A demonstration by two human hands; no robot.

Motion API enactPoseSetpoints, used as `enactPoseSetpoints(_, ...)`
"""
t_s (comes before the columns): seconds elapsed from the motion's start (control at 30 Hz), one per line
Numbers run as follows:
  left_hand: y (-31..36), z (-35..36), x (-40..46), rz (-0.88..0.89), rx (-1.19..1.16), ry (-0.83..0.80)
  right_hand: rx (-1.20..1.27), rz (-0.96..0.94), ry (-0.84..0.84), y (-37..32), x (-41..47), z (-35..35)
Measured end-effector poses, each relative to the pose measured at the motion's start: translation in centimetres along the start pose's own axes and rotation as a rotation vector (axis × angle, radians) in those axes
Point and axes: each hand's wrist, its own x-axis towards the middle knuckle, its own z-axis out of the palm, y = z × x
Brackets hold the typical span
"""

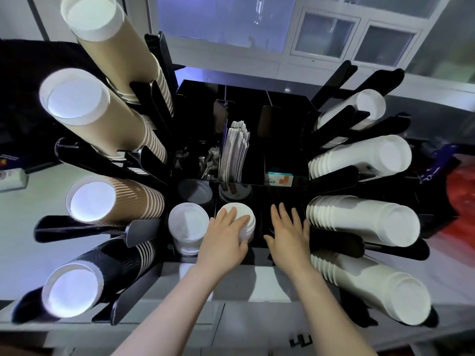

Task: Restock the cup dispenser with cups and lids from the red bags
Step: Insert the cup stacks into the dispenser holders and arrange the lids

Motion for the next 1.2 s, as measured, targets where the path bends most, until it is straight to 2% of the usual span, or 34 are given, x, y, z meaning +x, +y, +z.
enactPoseSetpoints(0.17, 0.0, 0.0, -0.2, 0.003, -0.001, 0.007, 0.063, -0.039, -0.2, 0.0, 0.4, -0.6)
enactPoseSetpoints(0.33, 0.1, -0.2, -0.1, 0.007, -0.002, 0.0, 0.357, -0.068, 0.118, 0.0, -1.8, -0.6)
enactPoseSetpoints(0.4, 0.1, -0.3, -0.1, 0.005, 0.005, -0.015, 0.439, -0.024, 0.155, 0.5, -2.6, -0.5)
enactPoseSetpoints(0.5, 0.1, -0.3, -0.1, 0.004, 0.02, -0.016, 0.384, -0.032, 0.058, 0.9, -3.1, -0.4)
enactPoseSetpoints(0.6, 0.1, -0.1, -0.2, -0.002, 0.024, -0.016, 0.21, -0.069, -0.069, 0.6, -3.2, 0.2)
enactPoseSetpoints(0.7, 0.0, -0.2, -0.2, 0.006, 0.022, -0.022, 0.079, -0.05, -0.117, 0.4, -3.3, 0.4)
enactPoseSetpoints(0.93, 0.0, -0.7, -0.4, -0.002, -0.059, -0.067, 0.06, -0.037, -0.188, 0.7, -3.7, 0.0)
enactPoseSetpoints(1.0, 0.1, -1.3, -0.9, -0.025, -0.244, -0.025, 0.175, -0.001, -0.122, 0.3, -3.5, -0.2)
enactPoseSetpoints(1.07, -0.2, -2.0, -1.7, -0.056, -0.403, 0.102, 0.364, 0.061, 0.052, -0.1, -3.6, -0.5)
enactPoseSetpoints(1.13, -0.9, -2.5, -2.5, -0.123, -0.414, 0.218, 0.493, 0.059, 0.236, -0.6, -3.8, -1.0)
enactPoseSetpoints(1.2, -1.8, -2.6, -3.3, -0.235, -0.391, 0.269, 0.523, -0.033, 0.299, -1.8, -3.6, -1.4)
